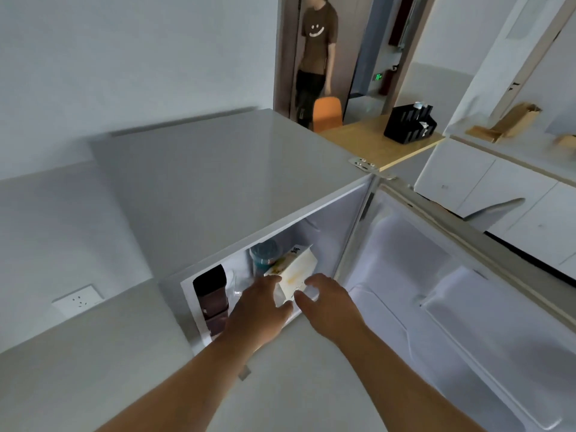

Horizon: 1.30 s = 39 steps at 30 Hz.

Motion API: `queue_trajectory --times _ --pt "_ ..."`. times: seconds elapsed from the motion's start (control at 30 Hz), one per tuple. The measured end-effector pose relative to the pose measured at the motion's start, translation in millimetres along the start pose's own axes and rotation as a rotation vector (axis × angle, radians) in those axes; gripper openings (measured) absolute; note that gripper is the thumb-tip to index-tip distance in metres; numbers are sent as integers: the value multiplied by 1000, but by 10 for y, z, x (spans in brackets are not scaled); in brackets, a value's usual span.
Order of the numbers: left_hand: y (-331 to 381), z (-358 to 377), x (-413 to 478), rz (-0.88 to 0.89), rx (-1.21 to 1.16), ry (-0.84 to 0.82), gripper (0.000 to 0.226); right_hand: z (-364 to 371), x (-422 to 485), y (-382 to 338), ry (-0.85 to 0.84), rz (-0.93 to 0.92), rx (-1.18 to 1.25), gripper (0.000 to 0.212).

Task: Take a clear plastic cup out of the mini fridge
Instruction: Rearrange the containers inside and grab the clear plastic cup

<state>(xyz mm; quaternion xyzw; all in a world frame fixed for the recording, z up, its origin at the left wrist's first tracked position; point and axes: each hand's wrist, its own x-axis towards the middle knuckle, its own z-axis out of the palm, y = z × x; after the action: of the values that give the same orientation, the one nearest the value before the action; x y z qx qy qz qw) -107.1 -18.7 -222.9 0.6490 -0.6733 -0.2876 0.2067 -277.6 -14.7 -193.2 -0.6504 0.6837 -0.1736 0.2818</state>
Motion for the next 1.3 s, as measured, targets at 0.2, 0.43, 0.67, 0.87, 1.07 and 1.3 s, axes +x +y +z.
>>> queue_trajectory --times 0.2,0.43,0.67,0.87,1.07,1.3 --pt "-251 417 504 -250 -243 34 65 363 805 49 -61 273 185 57" --pt "-433 740 770 -379 -391 129 75 608 1341 116 -111 332 262 45" --pt "-447 914 861 -384 -413 117 37 551 1485 280 -99 239 190 17" --pt "-172 1089 984 -454 -699 67 39 401 1659 482 21 45 -88 6" --pt "-19 1192 1184 -505 -835 124 50 411 1877 490 131 -70 -78 10" --pt "-40 1143 1398 -476 -913 120 46 428 2067 312 148 -94 -61 20"
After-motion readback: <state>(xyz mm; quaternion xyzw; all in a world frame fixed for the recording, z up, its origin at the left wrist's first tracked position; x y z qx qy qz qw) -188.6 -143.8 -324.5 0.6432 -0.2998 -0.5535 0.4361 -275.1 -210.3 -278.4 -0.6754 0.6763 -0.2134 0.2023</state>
